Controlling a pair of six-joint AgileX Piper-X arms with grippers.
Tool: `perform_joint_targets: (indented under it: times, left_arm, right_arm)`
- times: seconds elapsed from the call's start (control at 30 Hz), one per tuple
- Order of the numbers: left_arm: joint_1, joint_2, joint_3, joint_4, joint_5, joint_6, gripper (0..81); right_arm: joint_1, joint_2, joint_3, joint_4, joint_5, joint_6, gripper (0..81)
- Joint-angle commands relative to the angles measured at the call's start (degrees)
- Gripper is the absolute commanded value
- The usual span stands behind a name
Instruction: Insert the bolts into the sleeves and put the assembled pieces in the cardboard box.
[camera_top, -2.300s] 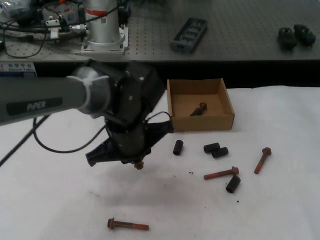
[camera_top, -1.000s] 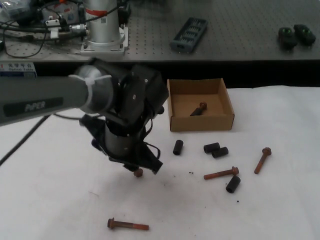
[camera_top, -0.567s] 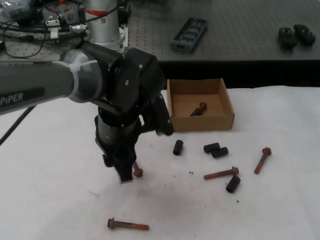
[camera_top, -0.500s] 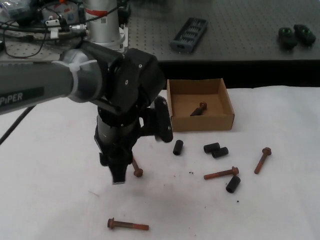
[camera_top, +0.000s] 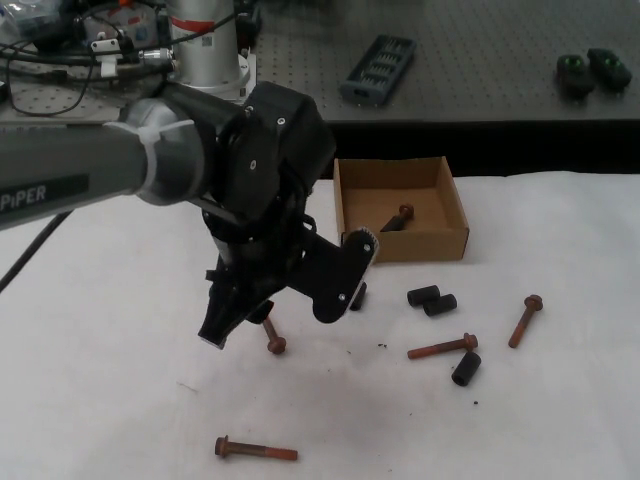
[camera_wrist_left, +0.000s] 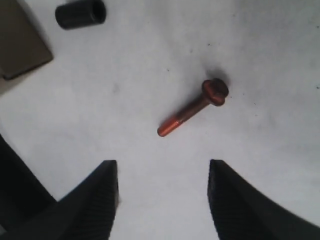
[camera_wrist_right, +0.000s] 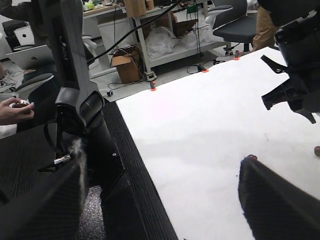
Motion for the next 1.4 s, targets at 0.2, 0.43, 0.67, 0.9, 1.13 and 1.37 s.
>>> perform_joint_targets:
  times: [0.2,0.43,0.67,0.9,1.13,1.37]
  left_arm:
    - [0.8,4.4,-0.3,-2.4,-0.2,7.0,40.2]
    - [3.0,6.4,-0.3,-4.2,0.3,9.9,40.2]
    - [3.6,6.4,-0.3,-5.7,6.9,10.1,40.2]
    - [3.7,6.8,-0.3,-5.7,9.5,13.5,40.2]
    - [3.8,9.0,-0.3,-5.4,6.3,14.9,40.2]
    - [3.9,10.0,-0.3,-5.5,6.4,15.2,40.2]
  right_arm:
    - [-0.3,-0.4,-0.1,1.1,0.2,-0.7,59.8]
    - [-0.3,-0.4,-0.1,1.7,0.2,-0.7,59.8]
    - [-0.3,-0.4,-0.1,1.4,0.2,-0.7,59.8]
    - [-0.3,-0.4,-0.1,1.2,0.2,-0.7,59.8]
    - [-0.3,-0.4,-0.1,1.2,0.2,-0.7,59.8]
    - [-0.3,-0.4,-0.1,1.2,0.2,-0.7,59.8]
